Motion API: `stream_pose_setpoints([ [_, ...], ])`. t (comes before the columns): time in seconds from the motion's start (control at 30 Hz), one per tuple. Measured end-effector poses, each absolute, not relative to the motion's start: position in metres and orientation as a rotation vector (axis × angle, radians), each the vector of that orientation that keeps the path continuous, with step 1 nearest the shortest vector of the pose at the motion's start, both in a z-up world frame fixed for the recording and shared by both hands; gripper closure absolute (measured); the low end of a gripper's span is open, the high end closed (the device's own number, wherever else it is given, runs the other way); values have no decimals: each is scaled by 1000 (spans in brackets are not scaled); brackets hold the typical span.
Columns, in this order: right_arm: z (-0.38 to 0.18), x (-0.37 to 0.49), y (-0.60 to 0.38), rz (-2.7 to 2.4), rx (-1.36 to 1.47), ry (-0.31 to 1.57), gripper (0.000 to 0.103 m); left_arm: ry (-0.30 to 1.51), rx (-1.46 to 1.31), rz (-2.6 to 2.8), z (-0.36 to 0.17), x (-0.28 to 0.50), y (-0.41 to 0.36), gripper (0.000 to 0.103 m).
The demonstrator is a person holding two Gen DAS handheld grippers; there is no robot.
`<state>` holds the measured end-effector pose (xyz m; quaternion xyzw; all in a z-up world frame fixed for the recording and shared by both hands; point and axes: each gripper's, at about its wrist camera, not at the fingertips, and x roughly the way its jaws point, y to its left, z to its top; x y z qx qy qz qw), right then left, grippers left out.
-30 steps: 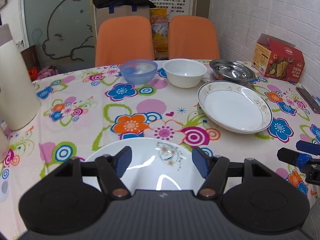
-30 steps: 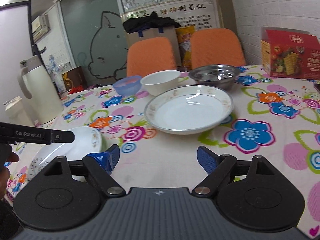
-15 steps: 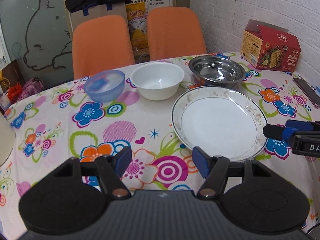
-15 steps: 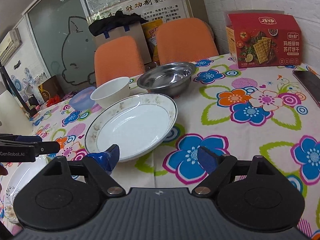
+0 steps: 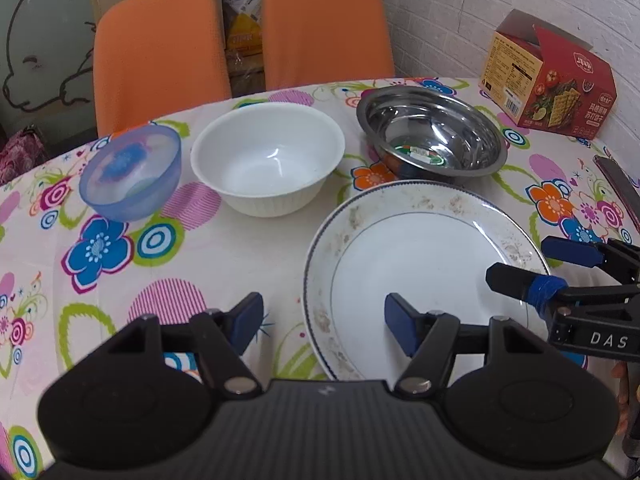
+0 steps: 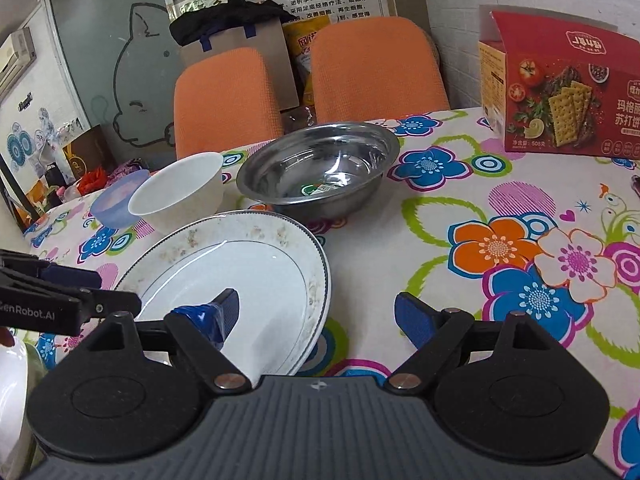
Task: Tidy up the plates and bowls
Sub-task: 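Move the left tool to the gold-rimmed white plate and grip its rim, then lift the gold-rimmed plate with the left tool onto the plate stack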
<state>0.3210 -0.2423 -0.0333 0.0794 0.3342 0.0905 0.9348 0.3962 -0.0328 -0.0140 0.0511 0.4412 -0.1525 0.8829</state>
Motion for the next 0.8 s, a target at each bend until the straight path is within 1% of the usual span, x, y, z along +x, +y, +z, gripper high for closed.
stream_pose_setpoints([
  [0.33, -38, 336, -221, 263, 107, 732, 31, 935, 115, -337, -28, 403, -44, 36],
  [0.5, -43, 329, -219, 272, 79, 693, 30, 942, 77, -355, -30, 404, -40, 35],
  [0.6, -47, 323, -211, 285, -22, 668, 30, 932, 79, -359, -30, 403, -40, 35],
  [0.67, -47, 323, -212, 269, -4, 661, 29, 926, 76, -356, -30, 402, -41, 35],
  [0.73, -47, 324, -208, 251, -7, 662, 27, 924, 72, -355, -30, 401, -41, 37],
  [0.8, -47, 325, -204, 244, -8, 663, 27, 922, 66, -347, -30, 399, -40, 40],
])
